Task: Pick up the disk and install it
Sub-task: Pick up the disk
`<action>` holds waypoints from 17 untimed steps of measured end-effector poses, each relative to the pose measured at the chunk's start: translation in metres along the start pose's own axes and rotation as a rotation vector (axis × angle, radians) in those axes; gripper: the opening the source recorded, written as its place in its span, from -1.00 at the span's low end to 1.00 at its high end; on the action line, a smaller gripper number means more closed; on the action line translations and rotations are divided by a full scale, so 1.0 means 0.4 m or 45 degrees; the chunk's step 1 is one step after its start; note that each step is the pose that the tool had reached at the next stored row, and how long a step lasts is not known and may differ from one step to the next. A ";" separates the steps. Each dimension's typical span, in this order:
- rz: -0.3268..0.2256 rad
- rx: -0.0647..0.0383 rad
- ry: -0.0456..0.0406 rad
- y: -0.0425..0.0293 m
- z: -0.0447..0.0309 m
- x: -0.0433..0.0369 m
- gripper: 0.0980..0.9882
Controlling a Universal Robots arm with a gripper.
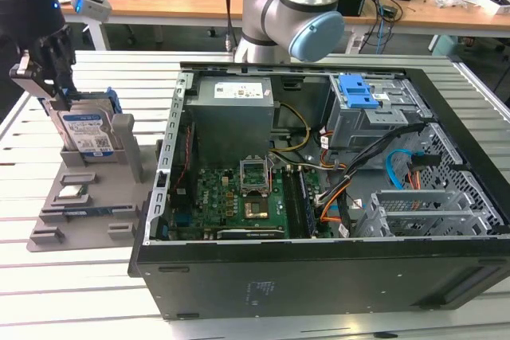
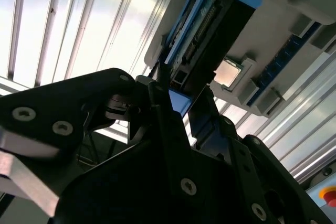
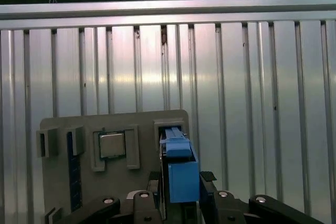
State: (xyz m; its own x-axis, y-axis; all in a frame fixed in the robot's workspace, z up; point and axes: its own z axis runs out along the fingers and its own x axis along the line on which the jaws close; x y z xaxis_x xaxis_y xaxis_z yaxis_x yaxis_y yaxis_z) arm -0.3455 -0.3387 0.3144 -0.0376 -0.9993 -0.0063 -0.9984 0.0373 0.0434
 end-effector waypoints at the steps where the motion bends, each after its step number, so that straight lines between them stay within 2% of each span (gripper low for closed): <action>1: 0.000 0.000 0.000 0.000 0.003 0.000 -0.28; 17: 0.000 0.000 0.000 0.000 0.010 0.000 -0.28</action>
State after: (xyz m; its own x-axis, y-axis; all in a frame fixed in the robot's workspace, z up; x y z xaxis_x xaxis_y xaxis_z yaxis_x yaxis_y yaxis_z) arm -0.3455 -0.3386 0.3104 -0.0376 -0.9993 -0.0063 -0.9984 0.0373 0.0434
